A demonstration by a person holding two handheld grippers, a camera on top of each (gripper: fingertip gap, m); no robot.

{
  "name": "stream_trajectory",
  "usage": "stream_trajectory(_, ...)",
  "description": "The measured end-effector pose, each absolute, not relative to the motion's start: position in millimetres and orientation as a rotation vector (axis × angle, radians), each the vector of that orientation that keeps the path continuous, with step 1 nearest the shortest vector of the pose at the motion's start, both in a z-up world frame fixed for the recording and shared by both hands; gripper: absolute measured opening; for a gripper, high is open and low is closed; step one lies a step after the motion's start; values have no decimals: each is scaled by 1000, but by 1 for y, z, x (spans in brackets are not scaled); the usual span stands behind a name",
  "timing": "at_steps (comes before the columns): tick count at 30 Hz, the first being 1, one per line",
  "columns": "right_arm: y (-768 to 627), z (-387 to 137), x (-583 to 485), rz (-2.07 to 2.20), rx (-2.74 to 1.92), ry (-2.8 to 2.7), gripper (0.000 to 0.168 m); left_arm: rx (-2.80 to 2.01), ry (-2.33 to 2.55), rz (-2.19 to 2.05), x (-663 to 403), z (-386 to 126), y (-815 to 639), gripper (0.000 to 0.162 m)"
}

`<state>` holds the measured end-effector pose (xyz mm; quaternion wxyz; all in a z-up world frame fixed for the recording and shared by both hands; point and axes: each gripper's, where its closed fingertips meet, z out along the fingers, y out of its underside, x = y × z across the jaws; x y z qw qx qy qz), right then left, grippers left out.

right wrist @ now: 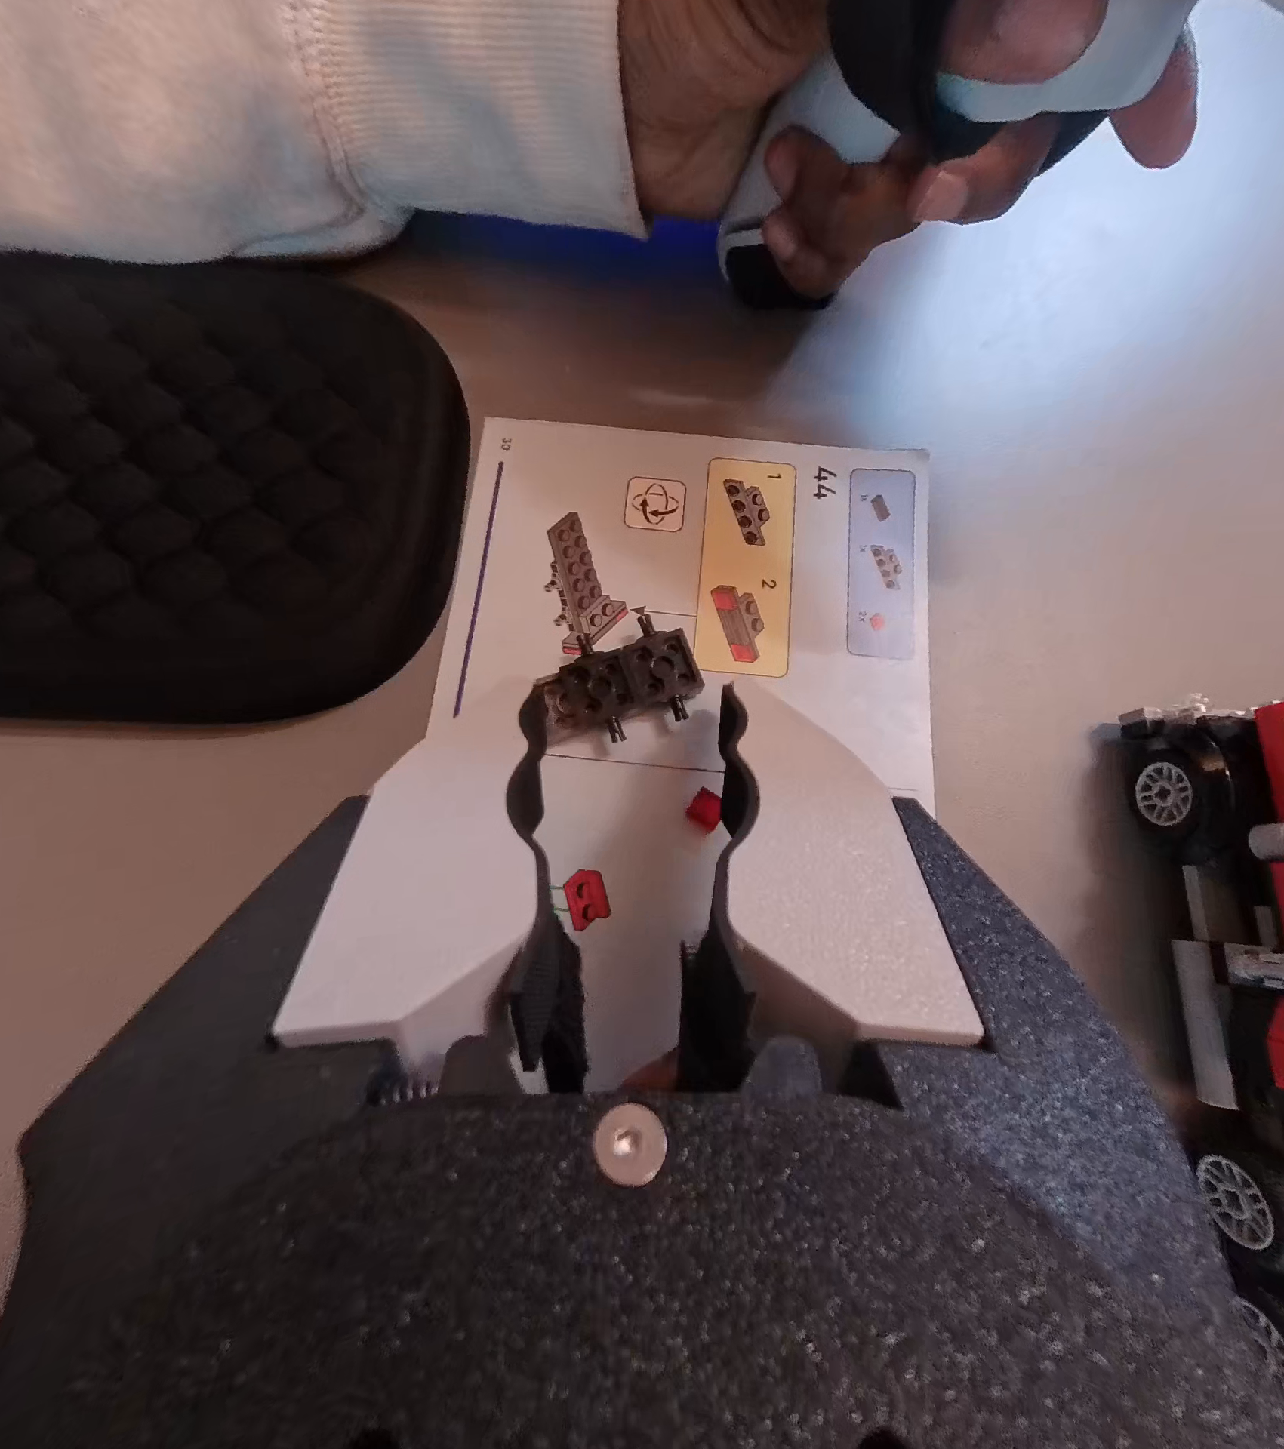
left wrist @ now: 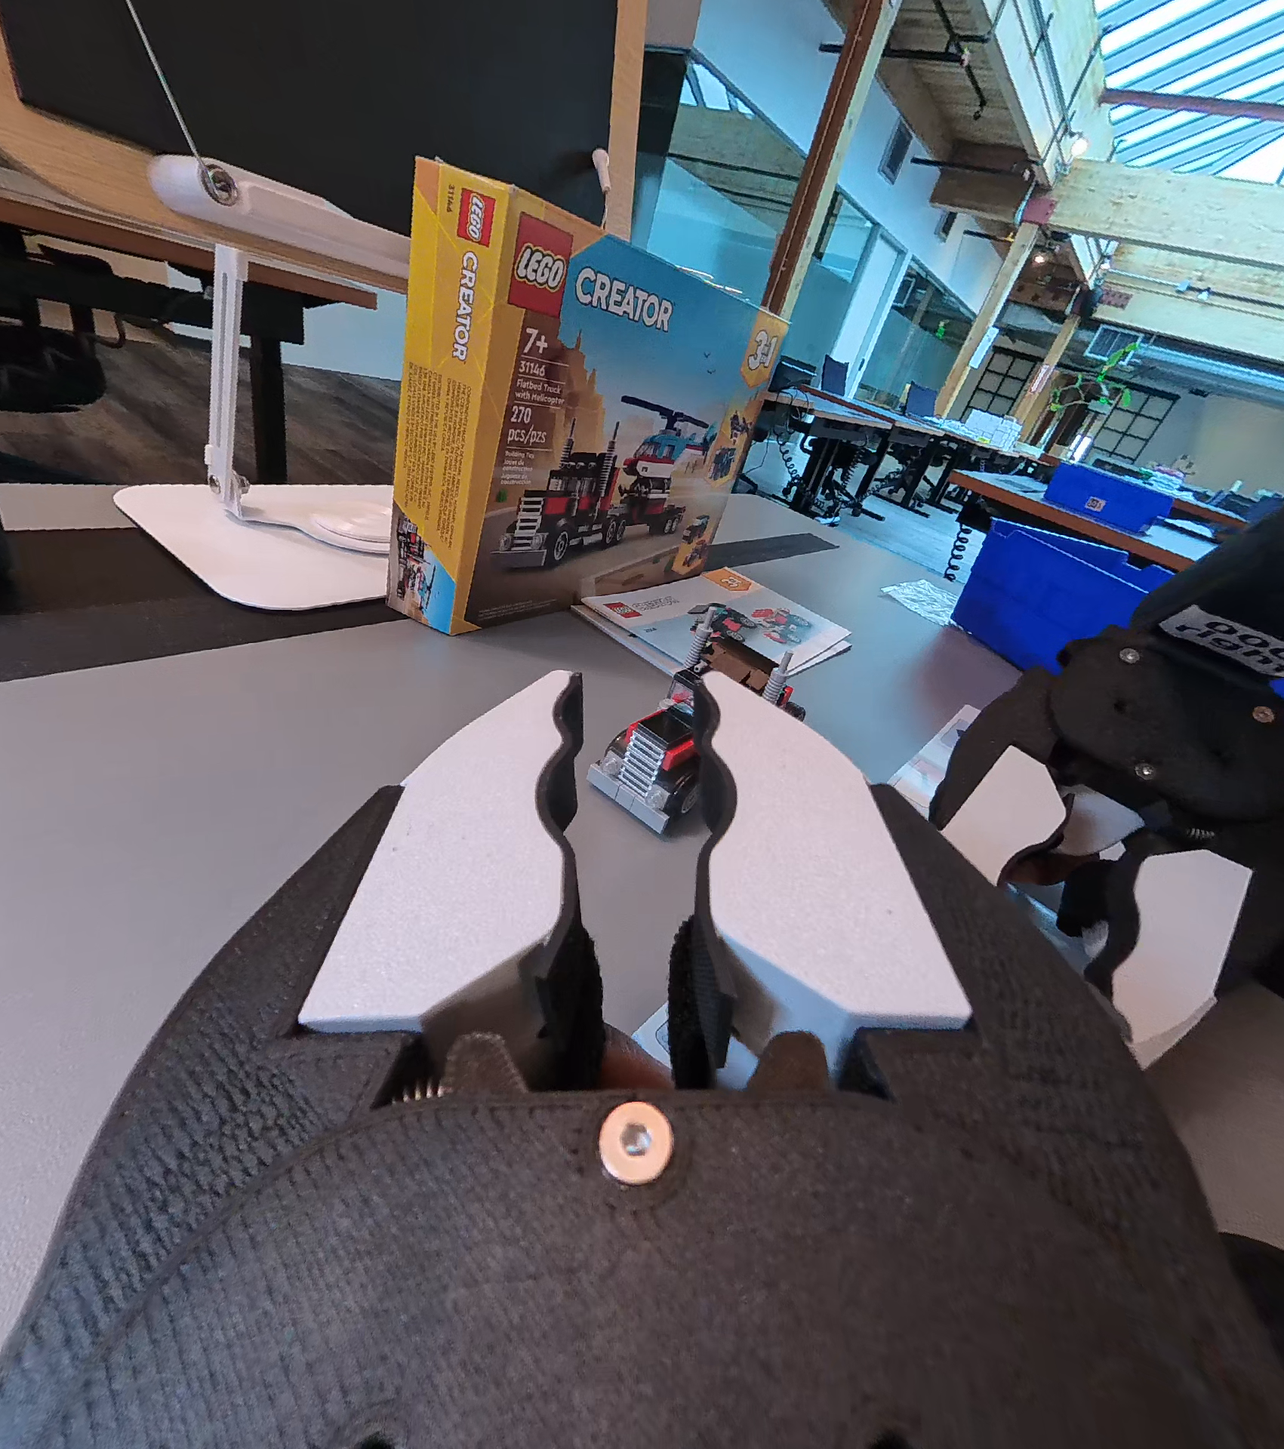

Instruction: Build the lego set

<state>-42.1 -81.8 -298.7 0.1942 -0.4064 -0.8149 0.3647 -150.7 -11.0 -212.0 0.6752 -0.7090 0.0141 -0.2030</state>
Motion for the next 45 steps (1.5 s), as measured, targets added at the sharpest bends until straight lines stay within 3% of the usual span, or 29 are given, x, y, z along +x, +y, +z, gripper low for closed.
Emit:
stream_trajectory(35,-83,-292,-40,985,-1082,-2292,47,-1600,27,-465,-151,-213,-11,27)
stream_trajectory(41,-85,-302,-38,922,-1167,-2341,57,-1600,21,-472,-151,-213,-11,27)
stream_trajectory(45,-90,-302,-37,937,-1112,-2361,49,-1598,19,-474,-152,-213,-11,27)
